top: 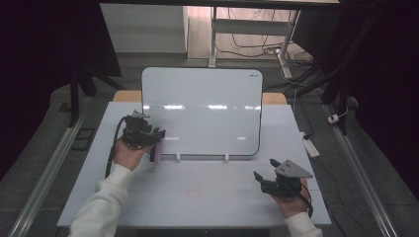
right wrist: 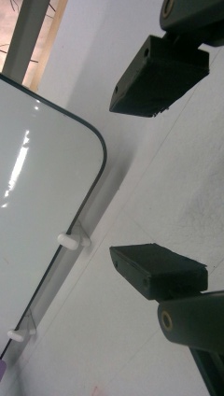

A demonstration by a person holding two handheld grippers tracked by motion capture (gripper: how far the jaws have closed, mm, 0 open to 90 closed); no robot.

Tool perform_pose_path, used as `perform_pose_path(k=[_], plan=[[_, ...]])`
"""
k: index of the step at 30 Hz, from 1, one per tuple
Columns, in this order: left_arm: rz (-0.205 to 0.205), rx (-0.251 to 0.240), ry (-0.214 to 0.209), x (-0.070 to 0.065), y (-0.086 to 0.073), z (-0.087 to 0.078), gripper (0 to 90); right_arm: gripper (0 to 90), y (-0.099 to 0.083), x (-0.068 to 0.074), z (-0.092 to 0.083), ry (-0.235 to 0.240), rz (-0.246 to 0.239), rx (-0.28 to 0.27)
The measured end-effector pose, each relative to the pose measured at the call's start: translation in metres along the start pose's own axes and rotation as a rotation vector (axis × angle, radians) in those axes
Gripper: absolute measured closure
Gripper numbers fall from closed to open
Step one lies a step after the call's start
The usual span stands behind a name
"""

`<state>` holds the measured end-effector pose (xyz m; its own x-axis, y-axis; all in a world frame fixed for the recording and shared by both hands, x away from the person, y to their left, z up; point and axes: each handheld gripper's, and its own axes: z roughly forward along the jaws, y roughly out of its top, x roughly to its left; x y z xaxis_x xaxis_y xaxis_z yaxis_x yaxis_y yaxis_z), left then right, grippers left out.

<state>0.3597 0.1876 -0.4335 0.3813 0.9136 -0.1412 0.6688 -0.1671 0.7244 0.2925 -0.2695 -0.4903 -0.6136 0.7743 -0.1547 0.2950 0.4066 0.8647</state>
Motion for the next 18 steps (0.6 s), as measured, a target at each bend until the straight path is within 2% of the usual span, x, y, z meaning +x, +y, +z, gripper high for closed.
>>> perform_pose_path(k=[2, 6, 8, 14, 18], plan=[[0.007, -0.021, -0.005, 0.0, 0.0, -0.004, 35.6, 25.5, -0.001, -0.001, 0.0, 0.001, 0.004, 0.001], [0.013, -0.087, -0.048, 0.0, -0.005, -0.016, 30.8, 25.5, -0.003, -0.006, 0.0, 0.007, 0.019, 0.001], [0.019, -0.12, -0.088, 0.0, -0.008, -0.023, 30.5, 25.2, -0.003, -0.008, 0.002, 0.019, 0.022, 0.002], [0.087, -0.175, -0.17, -0.006, -0.027, -0.045, 28.7, 25.2, -0.002, -0.009, 0.001, 0.047, 0.006, -0.009], [0.123, -0.187, -0.196, -0.009, -0.047, -0.058, 28.3, 25.3, -0.001, -0.009, -0.002, 0.058, 0.008, -0.017]])
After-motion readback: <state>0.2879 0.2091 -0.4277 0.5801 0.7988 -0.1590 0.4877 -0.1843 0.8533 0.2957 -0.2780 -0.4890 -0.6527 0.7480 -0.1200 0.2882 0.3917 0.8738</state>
